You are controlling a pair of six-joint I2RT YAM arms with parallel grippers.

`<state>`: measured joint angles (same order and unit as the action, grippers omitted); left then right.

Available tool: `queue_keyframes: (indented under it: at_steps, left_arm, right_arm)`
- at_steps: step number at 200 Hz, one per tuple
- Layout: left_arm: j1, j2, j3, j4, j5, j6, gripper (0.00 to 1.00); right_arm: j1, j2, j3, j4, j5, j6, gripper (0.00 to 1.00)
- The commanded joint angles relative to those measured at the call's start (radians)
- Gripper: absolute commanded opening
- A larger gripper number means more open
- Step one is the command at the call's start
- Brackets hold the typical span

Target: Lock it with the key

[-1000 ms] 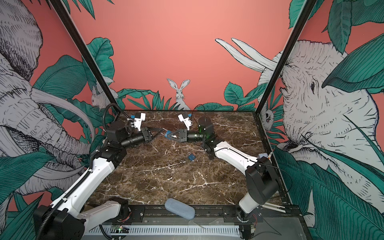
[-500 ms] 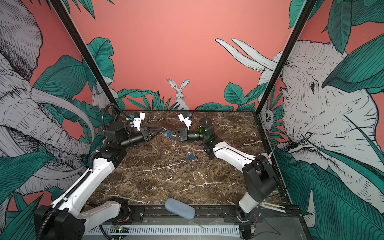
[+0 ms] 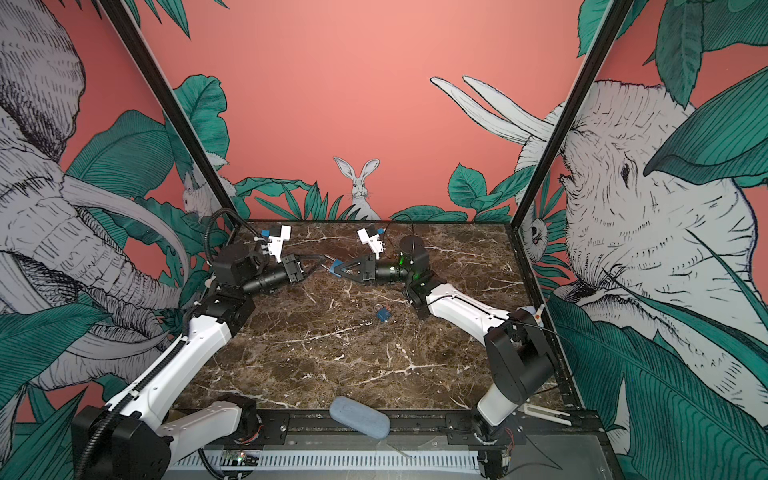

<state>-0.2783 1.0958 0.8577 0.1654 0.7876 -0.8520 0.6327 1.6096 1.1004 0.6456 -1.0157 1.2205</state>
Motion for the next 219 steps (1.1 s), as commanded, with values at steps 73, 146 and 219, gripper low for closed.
queue_keyframes:
  at_steps: [73,146,219]
  left_arm:
    - [-0.027,-0.010,-0.126,-0.015,0.022,-0.001,0.00]
    - [-0.098,0.002,-0.146,0.020,0.009,-0.030,0.00]
    - [-0.129,0.004,-0.158,0.020,-0.001,-0.042,0.00]
  right_arm:
    - [0.010,-0.017,0.048,0.210,-0.024,0.032,0.00]
    - [0.014,0.009,0.060,0.146,-0.017,-0.019,0.00]
    - [0.025,0.000,0.085,-0.015,0.002,-0.141,0.00]
